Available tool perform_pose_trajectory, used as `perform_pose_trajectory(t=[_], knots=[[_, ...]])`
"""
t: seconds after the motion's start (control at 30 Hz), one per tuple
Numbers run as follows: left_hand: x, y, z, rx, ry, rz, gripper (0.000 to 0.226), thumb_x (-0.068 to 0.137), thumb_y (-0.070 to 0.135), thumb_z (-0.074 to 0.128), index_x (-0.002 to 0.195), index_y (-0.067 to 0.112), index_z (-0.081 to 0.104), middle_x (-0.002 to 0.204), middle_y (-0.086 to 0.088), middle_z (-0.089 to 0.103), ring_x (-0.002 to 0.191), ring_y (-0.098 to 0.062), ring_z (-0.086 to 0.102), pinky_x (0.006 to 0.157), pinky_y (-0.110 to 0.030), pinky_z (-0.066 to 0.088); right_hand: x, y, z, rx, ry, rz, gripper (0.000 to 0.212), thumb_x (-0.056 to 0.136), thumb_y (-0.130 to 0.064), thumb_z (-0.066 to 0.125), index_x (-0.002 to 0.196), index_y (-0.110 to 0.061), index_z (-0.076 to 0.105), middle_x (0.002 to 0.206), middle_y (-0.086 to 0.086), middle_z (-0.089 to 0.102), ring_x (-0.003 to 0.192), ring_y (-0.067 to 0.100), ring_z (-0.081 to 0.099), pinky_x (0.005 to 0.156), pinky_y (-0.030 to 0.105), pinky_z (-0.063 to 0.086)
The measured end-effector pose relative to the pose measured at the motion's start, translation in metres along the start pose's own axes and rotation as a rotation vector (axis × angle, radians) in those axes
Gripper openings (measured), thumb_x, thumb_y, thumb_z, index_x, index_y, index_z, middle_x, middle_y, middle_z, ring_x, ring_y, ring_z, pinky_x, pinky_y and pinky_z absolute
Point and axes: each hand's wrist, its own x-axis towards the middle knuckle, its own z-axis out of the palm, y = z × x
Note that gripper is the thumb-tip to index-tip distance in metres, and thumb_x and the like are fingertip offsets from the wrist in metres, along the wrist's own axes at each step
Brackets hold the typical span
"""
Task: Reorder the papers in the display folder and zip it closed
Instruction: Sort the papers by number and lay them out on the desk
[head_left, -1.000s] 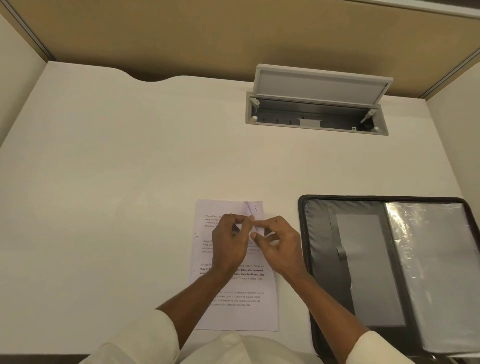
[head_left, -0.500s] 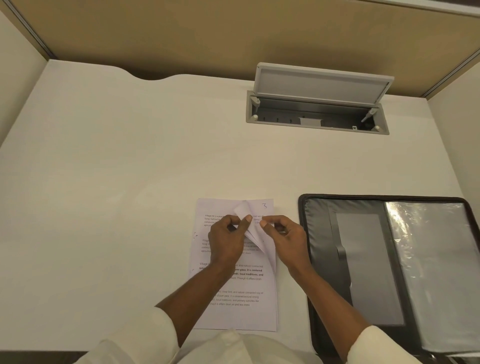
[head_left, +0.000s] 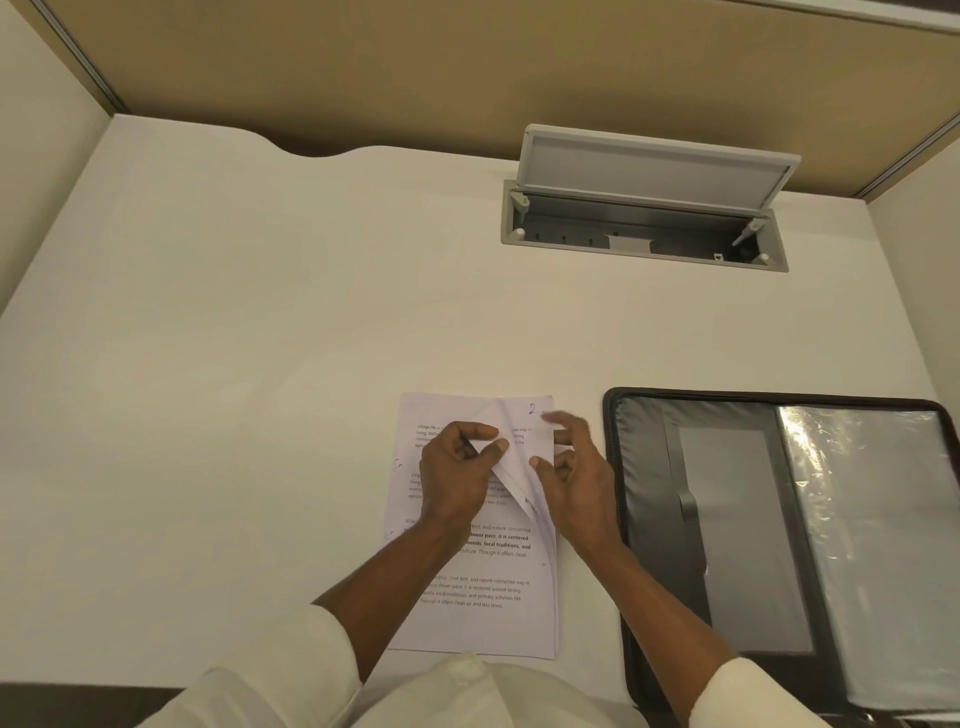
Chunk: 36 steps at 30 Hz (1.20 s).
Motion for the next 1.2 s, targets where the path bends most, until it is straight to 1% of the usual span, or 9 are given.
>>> perform_pose_trajectory(t=[0.1,0.2,0.33,0.47,0.63,0.8,0.9,1.0,1.2], knots=[[-0.001,0.0,0.0,-0.031,-0.011,0.0,0.023,0.078,0.031,0.095,0.091,0.024,0.078,0.069,-0.002,0.063,0.068,-0.016,0.057,0.074,-0.042,0.057,-0.002,-0.002,0.005,-0.09,0.016,-0.089,0.016,0.095,-0.036,0.075,0.109,-0.027,0.072,0.106,-0.015,0.068,0.092,0.008,0.068,0.064,0.027,0.055],[-0.003,0.003,0.0,-0.061,-0.025,-0.002,0.033,0.079,0.042,0.094,0.087,0.016,0.076,0.079,-0.013,0.072,0.074,-0.03,0.069,0.082,-0.053,0.064,-0.004,-0.003,0.008,-0.097,0.037,-0.052,0.048,0.085,-0.066,0.075,0.108,-0.024,0.075,0.104,-0.016,0.067,0.095,0.003,0.067,0.069,0.021,0.055],[-0.007,0.01,-0.001,-0.106,-0.039,-0.015,0.044,0.082,0.041,0.091,0.088,0.003,0.071,0.081,-0.014,0.077,0.082,-0.034,0.077,0.091,-0.055,0.062,-0.002,0.001,0.007,-0.13,-0.002,-0.074,0.04,0.085,-0.054,0.081,0.107,-0.021,0.075,0.102,-0.013,0.07,0.091,0.004,0.067,0.069,0.025,0.056],[-0.01,0.014,-0.002,-0.106,-0.06,-0.019,0.045,0.082,0.042,0.091,0.091,0.003,0.072,0.088,-0.007,0.081,0.089,-0.026,0.079,0.094,-0.052,0.062,0.003,0.004,0.003,-0.076,-0.004,-0.026,0.031,0.099,-0.047,0.067,0.095,-0.017,0.073,0.092,-0.008,0.071,0.081,0.012,0.067,0.063,0.04,0.057],[-0.011,0.013,-0.001,-0.087,-0.064,-0.029,0.052,0.081,0.053,0.089,0.1,0.007,0.072,0.093,-0.004,0.082,0.093,-0.023,0.079,0.096,-0.051,0.062,0.003,0.002,0.003,-0.085,-0.019,-0.002,0.021,0.104,-0.028,0.064,0.084,-0.022,0.065,0.084,-0.008,0.066,0.074,0.013,0.063,0.061,0.038,0.054],[-0.016,0.012,0.004,0.004,-0.072,0.015,0.056,0.073,0.063,0.09,0.104,0.021,0.07,0.099,0.006,0.078,0.095,-0.014,0.076,0.093,-0.046,0.062,0.004,0.001,0.004,-0.165,0.096,-0.031,0.018,0.096,-0.028,0.077,0.084,-0.016,0.071,0.088,-0.007,0.067,0.075,0.008,0.066,0.059,0.041,0.059],[-0.018,0.016,0.01,0.056,-0.037,0.002,0.06,0.071,0.063,0.091,0.111,0.027,0.066,0.102,0.009,0.075,0.093,-0.005,0.074,0.089,-0.036,0.063,0.001,-0.006,0.005,-0.225,0.133,-0.026,0.017,0.093,-0.029,0.08,0.082,-0.019,0.072,0.087,-0.011,0.063,0.072,0.001,0.063,0.056,0.034,0.058],[-0.018,0.021,0.015,0.098,-0.004,-0.013,0.064,0.069,0.065,0.092,0.112,0.027,0.061,0.103,0.008,0.073,0.094,-0.007,0.072,0.084,-0.03,0.062,-0.002,-0.01,0.008,-0.266,0.166,-0.022,0.021,0.091,-0.031,0.081,0.078,-0.021,0.068,0.086,-0.013,0.06,0.069,0.0,0.06,0.054,0.032,0.055],[-0.016,0.017,0.016,0.105,-0.012,-0.013,0.058,0.075,0.057,0.092,0.114,0.026,0.061,0.105,0.006,0.074,0.095,-0.008,0.074,0.081,-0.028,0.062,-0.004,-0.009,0.008,-0.149,0.091,-0.019,0.019,0.086,-0.027,0.086,0.079,-0.019,0.069,0.09,-0.01,0.062,0.074,0.009,0.065,0.057,0.042,0.058]])
